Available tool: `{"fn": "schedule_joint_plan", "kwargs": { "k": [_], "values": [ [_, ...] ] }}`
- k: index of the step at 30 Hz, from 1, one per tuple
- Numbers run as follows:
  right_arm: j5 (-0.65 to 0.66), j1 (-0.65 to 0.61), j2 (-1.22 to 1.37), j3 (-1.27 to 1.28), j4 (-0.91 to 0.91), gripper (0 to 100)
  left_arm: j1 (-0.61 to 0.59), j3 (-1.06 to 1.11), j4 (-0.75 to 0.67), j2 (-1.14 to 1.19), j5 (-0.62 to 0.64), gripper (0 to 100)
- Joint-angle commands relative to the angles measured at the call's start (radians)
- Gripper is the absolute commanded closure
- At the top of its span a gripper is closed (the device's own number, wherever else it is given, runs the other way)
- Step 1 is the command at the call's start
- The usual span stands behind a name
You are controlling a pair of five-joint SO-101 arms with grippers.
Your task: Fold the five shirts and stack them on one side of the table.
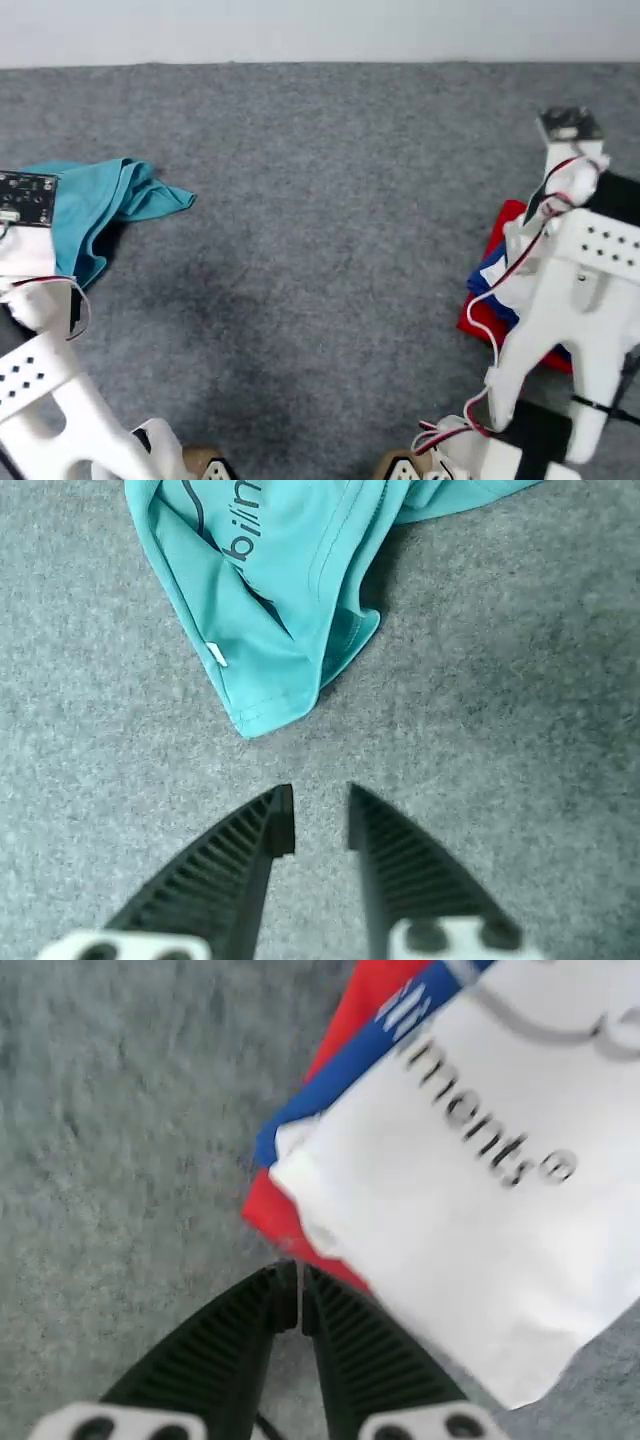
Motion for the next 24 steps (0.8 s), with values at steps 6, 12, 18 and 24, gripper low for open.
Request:
{"fn": "schedule_joint_plan", "kwargs": {
  "k": [6, 12, 18, 24],
  "values": [
    [-0.009, -0.005, -0.226, 0.230, 0.039, 98.9, 0.006, -0.045, -0.167, 0.310, 0.000, 81],
    [-0.009, -0.007, -0.343, 0.350, 0.039, 98.9, 0.006, -0.124, -0.236, 0.483, -0.072, 78],
    [-0.009, -0.004, -0.410, 0.460, 0.039, 98.9, 0.006, -0.219, -0.295, 0.689, -0.126, 78],
    [-0.009, -0.004, -0.461, 0.522, 0.039, 98.9, 0.006, -0.364, -0.305, 0.830, -0.127, 78]
  ]
}}
